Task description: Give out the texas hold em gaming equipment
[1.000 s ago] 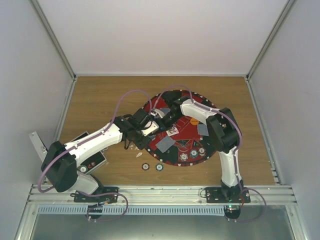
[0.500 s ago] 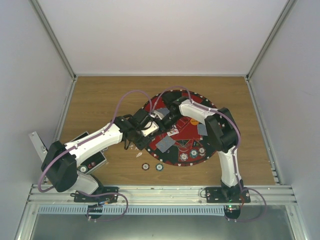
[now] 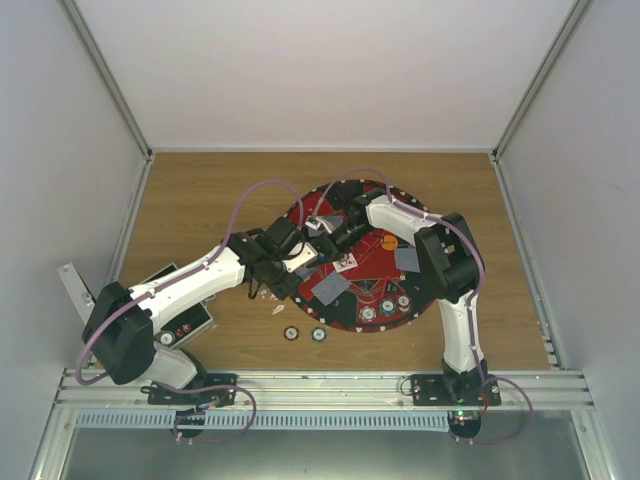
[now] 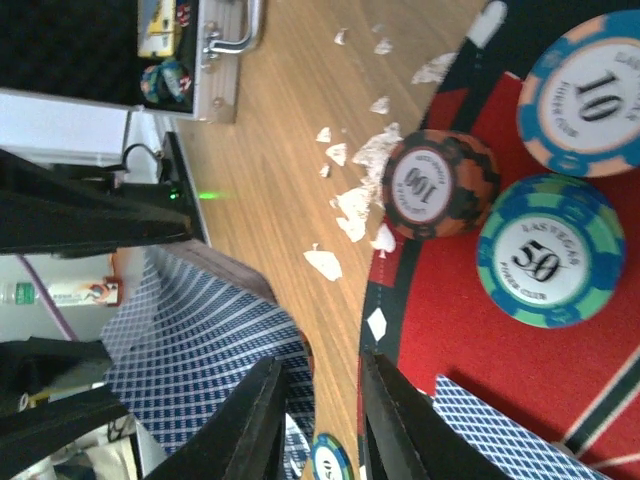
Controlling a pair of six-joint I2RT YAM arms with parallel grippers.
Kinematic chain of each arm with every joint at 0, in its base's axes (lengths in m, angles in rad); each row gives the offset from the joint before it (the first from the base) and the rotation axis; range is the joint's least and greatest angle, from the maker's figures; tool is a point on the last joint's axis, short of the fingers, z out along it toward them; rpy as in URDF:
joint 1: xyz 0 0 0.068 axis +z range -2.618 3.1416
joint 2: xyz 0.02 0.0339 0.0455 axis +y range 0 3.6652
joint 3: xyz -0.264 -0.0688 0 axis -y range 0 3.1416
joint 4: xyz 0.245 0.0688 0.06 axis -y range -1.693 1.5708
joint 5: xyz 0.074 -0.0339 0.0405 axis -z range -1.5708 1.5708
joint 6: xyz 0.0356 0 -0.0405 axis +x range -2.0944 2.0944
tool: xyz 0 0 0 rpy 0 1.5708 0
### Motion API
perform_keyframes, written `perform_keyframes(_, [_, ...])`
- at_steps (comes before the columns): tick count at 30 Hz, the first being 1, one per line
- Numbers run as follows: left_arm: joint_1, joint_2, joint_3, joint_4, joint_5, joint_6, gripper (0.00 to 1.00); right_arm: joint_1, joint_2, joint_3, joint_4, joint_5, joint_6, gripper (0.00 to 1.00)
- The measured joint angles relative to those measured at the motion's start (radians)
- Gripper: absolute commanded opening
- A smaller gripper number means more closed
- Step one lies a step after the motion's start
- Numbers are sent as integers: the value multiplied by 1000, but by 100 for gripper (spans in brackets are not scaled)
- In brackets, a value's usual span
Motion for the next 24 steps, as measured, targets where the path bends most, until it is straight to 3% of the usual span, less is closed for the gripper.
perform_keyframes(3, [0,0,0,0,0,0,56,0,0,-2,0,-38,-16,2])
perform_keyframes(14, [0,0,0,0,0,0,56,-35,-66,-67,14,-32,-14,0])
perform_keyframes(19, [0,0,0,1,-1,0,56,-136,-172,-89,52,167,32,1])
perform_keyframes(24, [0,0,0,2,-3,-1,56,-189,-330,-99,129,544,77,1])
